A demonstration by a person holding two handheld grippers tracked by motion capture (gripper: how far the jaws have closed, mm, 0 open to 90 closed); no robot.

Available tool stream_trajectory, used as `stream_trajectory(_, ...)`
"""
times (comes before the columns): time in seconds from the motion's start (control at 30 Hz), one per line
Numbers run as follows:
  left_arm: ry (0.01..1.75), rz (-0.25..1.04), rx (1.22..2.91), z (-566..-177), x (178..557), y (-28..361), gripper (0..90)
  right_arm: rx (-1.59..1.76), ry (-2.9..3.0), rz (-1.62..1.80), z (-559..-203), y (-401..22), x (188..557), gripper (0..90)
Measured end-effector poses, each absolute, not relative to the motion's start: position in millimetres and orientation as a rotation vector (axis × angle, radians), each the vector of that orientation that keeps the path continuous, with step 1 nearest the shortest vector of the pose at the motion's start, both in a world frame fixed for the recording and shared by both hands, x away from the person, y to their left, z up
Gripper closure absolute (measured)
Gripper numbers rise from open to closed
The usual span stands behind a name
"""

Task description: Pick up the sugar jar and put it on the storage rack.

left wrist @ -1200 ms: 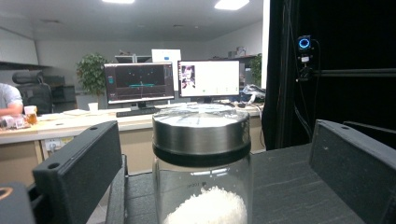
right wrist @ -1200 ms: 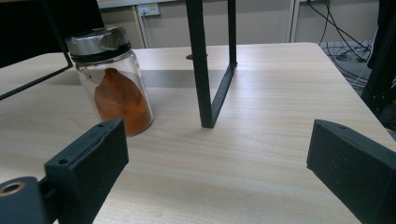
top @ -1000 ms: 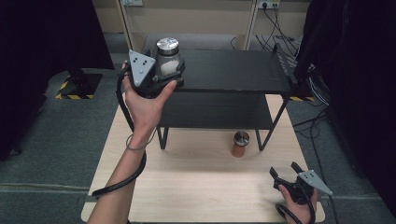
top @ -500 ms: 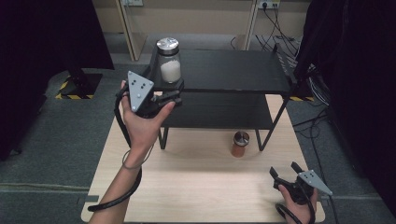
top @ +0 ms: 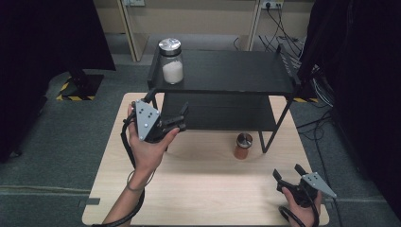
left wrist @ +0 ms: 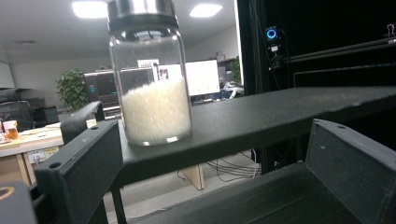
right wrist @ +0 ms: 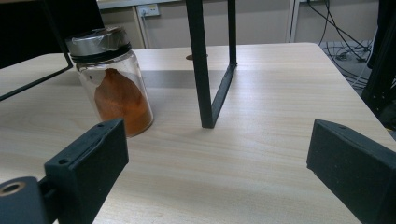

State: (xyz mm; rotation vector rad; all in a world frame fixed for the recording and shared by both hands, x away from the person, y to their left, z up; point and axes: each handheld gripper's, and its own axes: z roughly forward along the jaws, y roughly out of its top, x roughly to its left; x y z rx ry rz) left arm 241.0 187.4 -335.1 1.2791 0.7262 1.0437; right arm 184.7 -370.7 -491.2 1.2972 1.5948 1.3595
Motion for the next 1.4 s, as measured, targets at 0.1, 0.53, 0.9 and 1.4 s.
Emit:
stream_trajectory(0.1, 0.729, 1.042, 1.285, -343.2, 238.7, 186.3, 3.1, 1.299, 1.594, 1.361, -491.2, -371.0, 184.7, 5.6)
stream_trajectory(0.53, 0.708, 1.047, 1.300, -362.2, 226.3, 185.1, 3.1, 1.299, 1.593, 1.365, -491.4, -371.3, 184.5, 5.6)
stream_trajectory(0.9, 0.716, 1.032, 1.306, -382.9, 215.5, 186.7, 3.0, 1.300, 1.593, 1.365, -491.4, -371.3, 184.6, 5.6)
stream_trajectory(1.4, 0.750, 0.978, 1.307, -417.5, 204.9, 189.0, 2.6, 1.298, 1.594, 1.362, -491.3, -371.0, 184.5, 5.5)
